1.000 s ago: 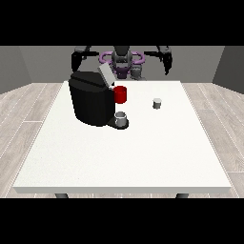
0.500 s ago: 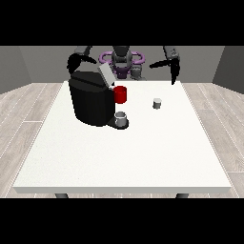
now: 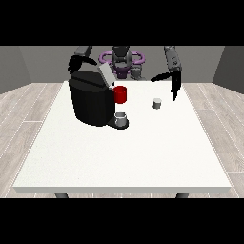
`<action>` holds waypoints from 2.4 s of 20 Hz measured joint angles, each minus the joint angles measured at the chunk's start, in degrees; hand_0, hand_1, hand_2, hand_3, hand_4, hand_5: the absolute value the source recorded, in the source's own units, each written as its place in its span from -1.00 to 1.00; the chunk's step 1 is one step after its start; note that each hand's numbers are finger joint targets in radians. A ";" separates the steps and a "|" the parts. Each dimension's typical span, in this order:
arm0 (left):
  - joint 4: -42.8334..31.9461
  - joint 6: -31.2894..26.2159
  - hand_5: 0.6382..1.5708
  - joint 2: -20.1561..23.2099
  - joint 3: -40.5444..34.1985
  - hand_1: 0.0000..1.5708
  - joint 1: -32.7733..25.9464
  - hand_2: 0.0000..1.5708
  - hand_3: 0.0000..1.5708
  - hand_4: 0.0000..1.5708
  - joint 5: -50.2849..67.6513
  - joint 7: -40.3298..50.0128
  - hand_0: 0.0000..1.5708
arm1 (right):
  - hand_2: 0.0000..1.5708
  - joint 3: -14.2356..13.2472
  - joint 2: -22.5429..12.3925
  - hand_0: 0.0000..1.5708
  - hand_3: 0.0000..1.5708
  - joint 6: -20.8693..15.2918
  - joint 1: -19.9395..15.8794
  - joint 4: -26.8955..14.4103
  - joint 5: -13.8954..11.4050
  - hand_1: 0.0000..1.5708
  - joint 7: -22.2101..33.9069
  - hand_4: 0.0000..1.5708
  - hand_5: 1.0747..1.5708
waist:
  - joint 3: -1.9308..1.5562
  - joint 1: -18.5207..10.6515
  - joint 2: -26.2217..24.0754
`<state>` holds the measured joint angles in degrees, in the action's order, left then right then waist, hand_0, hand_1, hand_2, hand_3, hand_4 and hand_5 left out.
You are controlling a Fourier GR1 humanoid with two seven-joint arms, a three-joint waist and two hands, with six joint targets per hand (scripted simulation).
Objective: Insert the coffee pod into the coffee machine and close the lid
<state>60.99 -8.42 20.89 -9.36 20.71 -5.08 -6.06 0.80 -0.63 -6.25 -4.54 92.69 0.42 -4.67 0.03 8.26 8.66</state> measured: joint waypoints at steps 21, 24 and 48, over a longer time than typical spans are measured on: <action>-17.25 4.19 1.00 1.19 5.22 -0.26 8.27 -0.08 -0.40 -1.00 -14.48 -2.25 -0.26 | -1.00 -2.40 -1.70 -1.00 -1.00 -2.46 -6.31 -10.69 -1.22 -1.00 1.70 -0.55 1.00 | -0.02 -1.28 1.58; -18.85 4.77 1.00 1.76 6.08 -0.32 9.78 -0.12 -0.44 -1.00 -16.77 -2.08 -0.32 | -1.00 -2.33 -1.50 -1.00 -1.00 -2.70 -6.78 -11.55 -1.58 -1.00 1.00 -0.50 1.00 | -0.02 -0.67 2.01; -29.76 17.61 1.00 2.42 7.49 0.68 15.47 0.82 0.79 -0.30 -29.49 -10.32 0.68 | -1.00 -2.89 -1.53 -1.00 -1.00 -2.15 -8.22 -11.20 0.30 -1.00 2.47 -0.46 1.00 | -0.07 1.02 3.17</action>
<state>31.23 9.20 23.31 -1.87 36.18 -34.57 -16.38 -2.09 -2.17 -8.40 -12.76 81.50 0.73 -2.20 -0.04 9.28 11.84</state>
